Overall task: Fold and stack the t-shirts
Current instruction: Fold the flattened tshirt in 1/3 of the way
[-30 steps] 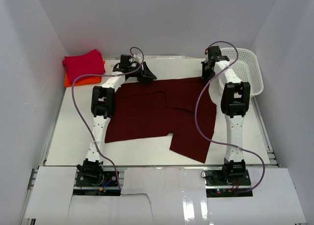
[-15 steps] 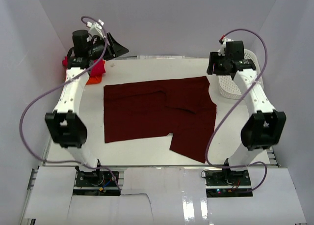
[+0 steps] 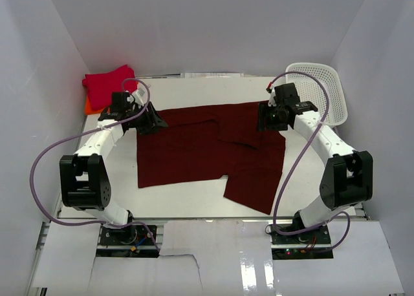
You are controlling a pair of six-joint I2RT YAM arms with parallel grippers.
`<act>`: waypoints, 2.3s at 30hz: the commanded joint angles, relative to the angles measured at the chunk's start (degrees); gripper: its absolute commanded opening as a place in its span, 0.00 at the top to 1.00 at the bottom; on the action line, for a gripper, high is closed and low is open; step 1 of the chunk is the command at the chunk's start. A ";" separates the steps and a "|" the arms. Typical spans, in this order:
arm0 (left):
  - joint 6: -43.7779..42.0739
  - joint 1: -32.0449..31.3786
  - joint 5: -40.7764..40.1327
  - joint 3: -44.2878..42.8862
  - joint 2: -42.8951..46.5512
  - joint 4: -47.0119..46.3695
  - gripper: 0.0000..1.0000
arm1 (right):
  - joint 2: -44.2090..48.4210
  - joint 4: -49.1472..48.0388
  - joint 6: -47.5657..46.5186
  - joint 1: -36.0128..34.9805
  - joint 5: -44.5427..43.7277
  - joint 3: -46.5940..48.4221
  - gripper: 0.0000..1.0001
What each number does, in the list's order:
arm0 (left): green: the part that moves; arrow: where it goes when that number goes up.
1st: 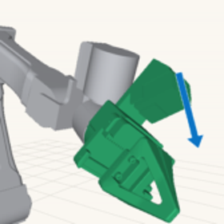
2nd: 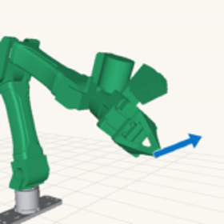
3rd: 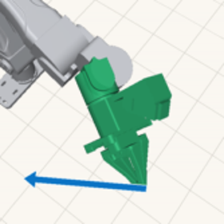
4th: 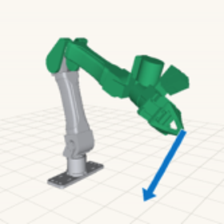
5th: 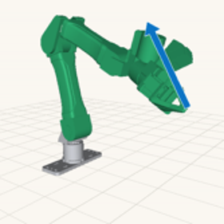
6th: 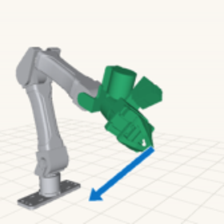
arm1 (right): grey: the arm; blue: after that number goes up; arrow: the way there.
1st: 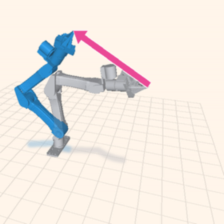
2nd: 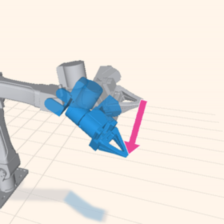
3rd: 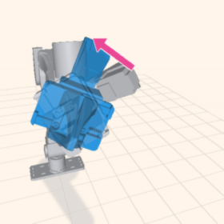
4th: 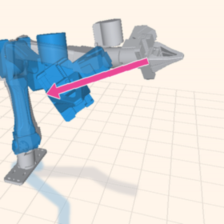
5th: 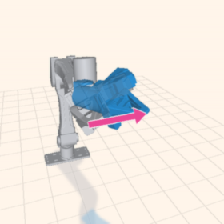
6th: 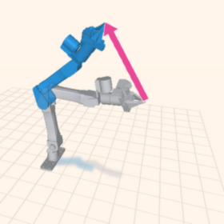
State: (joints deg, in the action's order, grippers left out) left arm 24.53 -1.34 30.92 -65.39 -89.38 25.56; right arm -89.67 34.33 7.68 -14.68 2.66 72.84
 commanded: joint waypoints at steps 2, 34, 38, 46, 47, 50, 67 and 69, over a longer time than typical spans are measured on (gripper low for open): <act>-1.33 0.11 -4.28 0.61 0.01 -0.51 0.39 | -2.34 -2.50 1.72 -0.62 1.21 -1.21 0.34; -10.56 -5.69 -39.70 -17.13 -20.48 6.52 0.38 | -23.27 -2.42 -0.83 -2.99 -1.16 10.92 0.34; -10.30 -6.74 -42.87 -17.85 -20.92 4.59 0.37 | -23.88 -2.42 -0.92 -3.08 -1.16 11.10 0.34; -9.59 -7.70 -43.22 -16.97 -21.35 0.37 0.35 | -25.47 -3.47 -1.18 -2.99 -1.42 10.31 0.34; -9.59 -7.88 -43.92 -17.23 -21.97 0.19 0.35 | -25.64 -3.48 -1.18 -2.99 -1.51 10.22 0.34; -8.80 -7.97 -44.45 -17.67 -23.81 -0.24 0.35 | -26.43 -3.56 -1.27 -2.99 -1.86 10.31 0.34; -9.07 -7.89 -44.72 -23.21 -32.08 -0.51 0.33 | -28.46 -3.30 -1.44 -2.99 -4.22 10.74 0.35; -8.98 -7.97 -44.02 -24.26 -32.78 -0.34 0.33 | -29.24 -3.13 -1.44 -2.90 -4.24 11.36 0.35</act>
State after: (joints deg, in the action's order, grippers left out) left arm 15.35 -9.23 -13.21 -87.85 -120.95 25.02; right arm -115.68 32.25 7.07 -17.72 0.51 83.09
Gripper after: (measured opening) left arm 0.670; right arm 0.654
